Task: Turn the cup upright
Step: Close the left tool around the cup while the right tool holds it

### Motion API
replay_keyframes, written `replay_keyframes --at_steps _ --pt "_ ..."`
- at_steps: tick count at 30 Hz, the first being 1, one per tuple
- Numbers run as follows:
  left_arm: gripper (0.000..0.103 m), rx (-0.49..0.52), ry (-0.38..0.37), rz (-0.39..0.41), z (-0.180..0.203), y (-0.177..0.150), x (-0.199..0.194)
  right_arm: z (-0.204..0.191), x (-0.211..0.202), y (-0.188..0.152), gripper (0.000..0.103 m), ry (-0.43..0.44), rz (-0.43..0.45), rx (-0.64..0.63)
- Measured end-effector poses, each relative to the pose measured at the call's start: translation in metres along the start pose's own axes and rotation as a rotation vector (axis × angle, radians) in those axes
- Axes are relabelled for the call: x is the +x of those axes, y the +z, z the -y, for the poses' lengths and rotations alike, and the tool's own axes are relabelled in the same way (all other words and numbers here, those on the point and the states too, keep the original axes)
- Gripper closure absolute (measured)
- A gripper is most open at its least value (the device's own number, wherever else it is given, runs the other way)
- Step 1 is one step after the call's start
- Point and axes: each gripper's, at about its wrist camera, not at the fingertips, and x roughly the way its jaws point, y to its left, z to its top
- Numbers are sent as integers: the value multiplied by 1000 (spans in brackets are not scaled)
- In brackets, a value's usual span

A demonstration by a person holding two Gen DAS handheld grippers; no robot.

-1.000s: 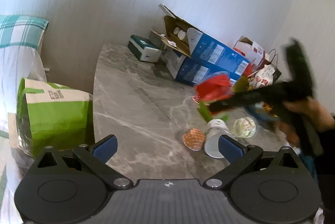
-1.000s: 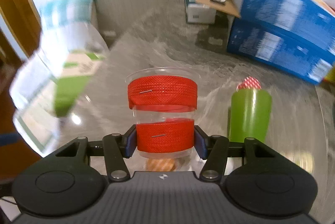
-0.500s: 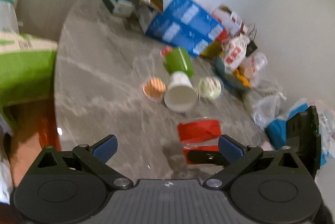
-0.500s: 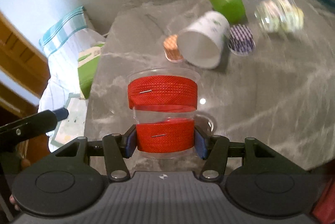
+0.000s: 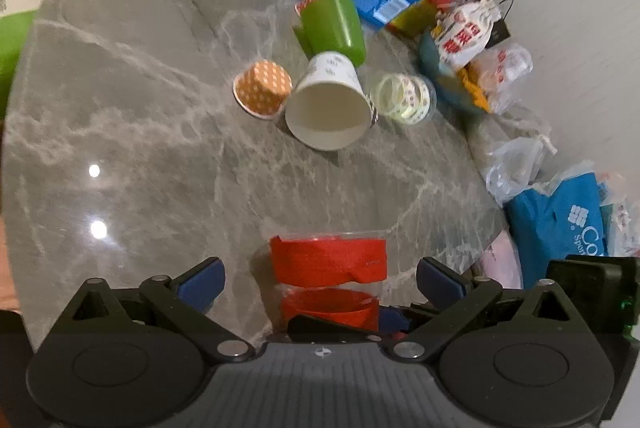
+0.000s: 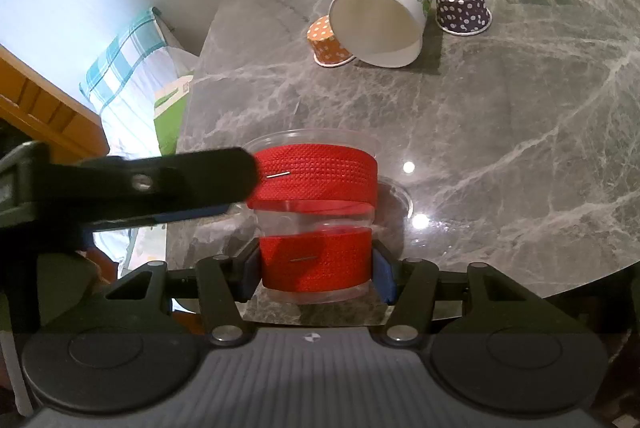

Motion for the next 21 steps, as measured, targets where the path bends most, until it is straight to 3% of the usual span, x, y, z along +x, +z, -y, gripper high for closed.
replay_keyframes --at_steps 12,21 --pt "7 24 83 -68 21 11 25 6 -4 -1 46 46 -2 21" --pt "25 38 118 -84 27 12 36 8 -5 -2 46 65 -3 26"
